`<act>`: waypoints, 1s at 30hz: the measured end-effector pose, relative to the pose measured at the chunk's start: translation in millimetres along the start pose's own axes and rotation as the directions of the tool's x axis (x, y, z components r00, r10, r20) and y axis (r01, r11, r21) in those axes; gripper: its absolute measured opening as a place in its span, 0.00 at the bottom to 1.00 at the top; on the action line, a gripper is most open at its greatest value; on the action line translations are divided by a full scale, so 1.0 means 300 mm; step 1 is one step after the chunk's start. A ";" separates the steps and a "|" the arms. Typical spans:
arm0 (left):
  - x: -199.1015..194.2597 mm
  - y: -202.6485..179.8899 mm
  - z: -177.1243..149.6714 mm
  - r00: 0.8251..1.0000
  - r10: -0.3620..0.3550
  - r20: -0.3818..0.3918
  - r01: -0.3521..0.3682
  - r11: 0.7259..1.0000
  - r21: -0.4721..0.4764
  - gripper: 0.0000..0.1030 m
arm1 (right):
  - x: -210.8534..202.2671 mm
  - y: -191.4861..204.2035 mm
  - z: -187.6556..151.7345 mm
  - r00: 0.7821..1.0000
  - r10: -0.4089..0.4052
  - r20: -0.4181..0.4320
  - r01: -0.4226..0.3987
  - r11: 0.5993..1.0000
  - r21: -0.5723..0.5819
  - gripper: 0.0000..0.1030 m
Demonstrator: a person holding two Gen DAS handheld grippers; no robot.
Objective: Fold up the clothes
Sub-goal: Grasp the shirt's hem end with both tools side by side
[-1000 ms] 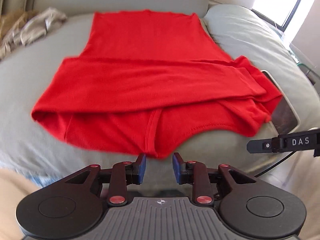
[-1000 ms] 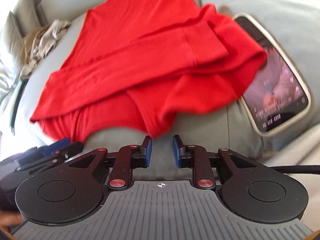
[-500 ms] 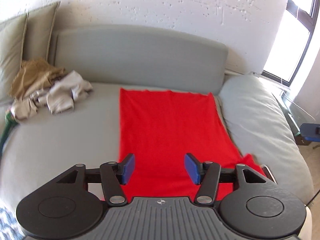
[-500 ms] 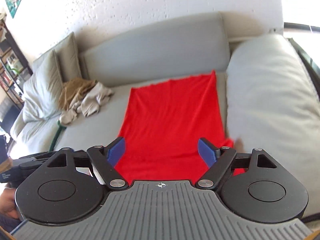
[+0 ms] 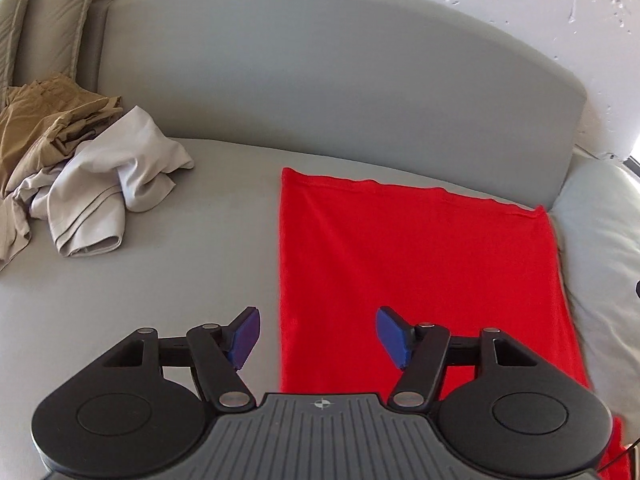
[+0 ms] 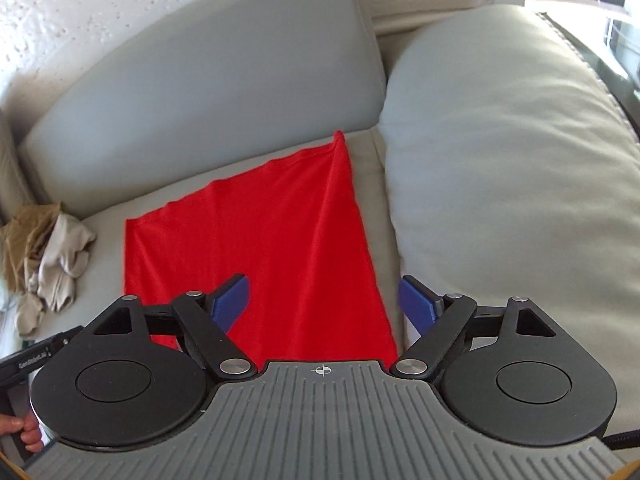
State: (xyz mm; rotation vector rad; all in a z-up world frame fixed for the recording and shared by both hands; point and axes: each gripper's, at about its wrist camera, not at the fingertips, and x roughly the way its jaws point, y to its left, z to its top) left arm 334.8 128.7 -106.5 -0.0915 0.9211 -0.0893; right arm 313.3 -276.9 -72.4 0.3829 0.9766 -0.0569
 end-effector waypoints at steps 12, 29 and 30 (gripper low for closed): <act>0.419 0.070 0.181 0.996 -0.035 0.081 0.039 0.998 -0.054 0.52 | 0.538 -0.147 0.262 0.997 0.057 0.057 -0.060 0.997 0.045 0.53; 0.155 -0.045 0.204 0.984 0.048 0.170 -0.067 0.992 0.109 0.02 | 0.344 -0.053 0.214 0.990 -0.006 0.141 0.003 1.000 0.023 0.04; 0.101 -0.042 0.199 0.985 0.048 0.168 -0.066 0.993 0.103 0.02 | 0.291 -0.060 0.198 0.991 -0.001 0.137 -0.005 0.999 0.047 0.04</act>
